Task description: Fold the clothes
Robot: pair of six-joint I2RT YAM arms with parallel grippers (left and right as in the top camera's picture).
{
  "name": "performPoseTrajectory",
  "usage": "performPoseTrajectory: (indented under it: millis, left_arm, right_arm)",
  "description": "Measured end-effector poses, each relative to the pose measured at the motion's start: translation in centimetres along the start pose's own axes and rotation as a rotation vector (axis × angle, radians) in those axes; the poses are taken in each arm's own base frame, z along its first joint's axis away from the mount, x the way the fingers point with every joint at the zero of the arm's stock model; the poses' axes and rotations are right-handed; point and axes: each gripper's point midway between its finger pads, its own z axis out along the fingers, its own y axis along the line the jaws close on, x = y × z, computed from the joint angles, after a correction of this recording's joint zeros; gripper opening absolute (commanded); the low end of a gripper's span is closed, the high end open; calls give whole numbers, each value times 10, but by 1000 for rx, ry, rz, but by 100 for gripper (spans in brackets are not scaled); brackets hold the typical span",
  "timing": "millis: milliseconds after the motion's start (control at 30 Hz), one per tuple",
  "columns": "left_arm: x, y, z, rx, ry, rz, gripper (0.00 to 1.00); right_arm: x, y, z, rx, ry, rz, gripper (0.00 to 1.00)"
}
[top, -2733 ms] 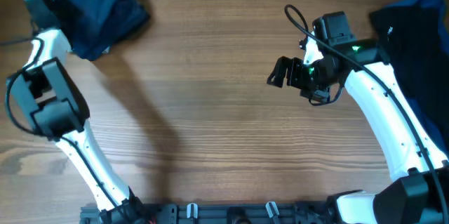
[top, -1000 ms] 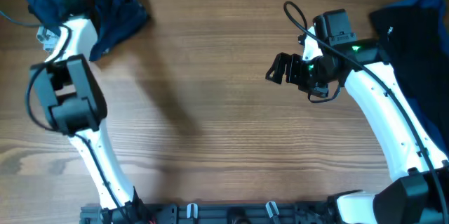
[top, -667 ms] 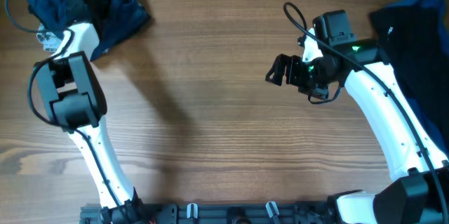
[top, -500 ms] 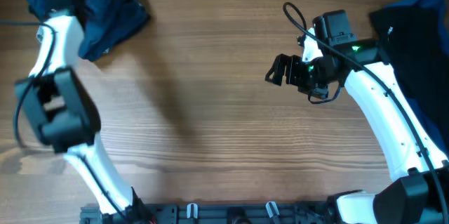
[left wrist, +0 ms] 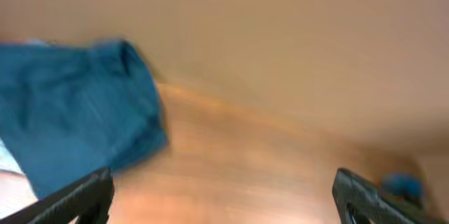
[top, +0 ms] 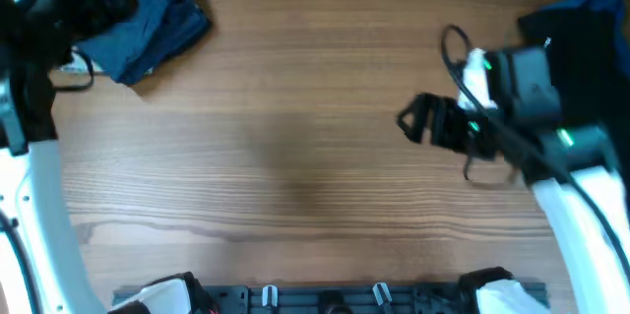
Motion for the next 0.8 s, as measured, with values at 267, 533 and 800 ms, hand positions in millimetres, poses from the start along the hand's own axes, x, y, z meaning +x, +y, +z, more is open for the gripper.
performPoseTrajectory:
  millis: [267,533,800]
  left_arm:
    - [94,-40,62,219,194,106,100]
    - [177,-57,67,151,262,152,100]
    - [151,-69,-73,153,24,219,100]
  right_arm:
    - [32,-24,-94,64,-310,-15,99]
    - [39,-42,-110,133,-380,14,100]
    - [27,-52,-105,205,-390,70,100]
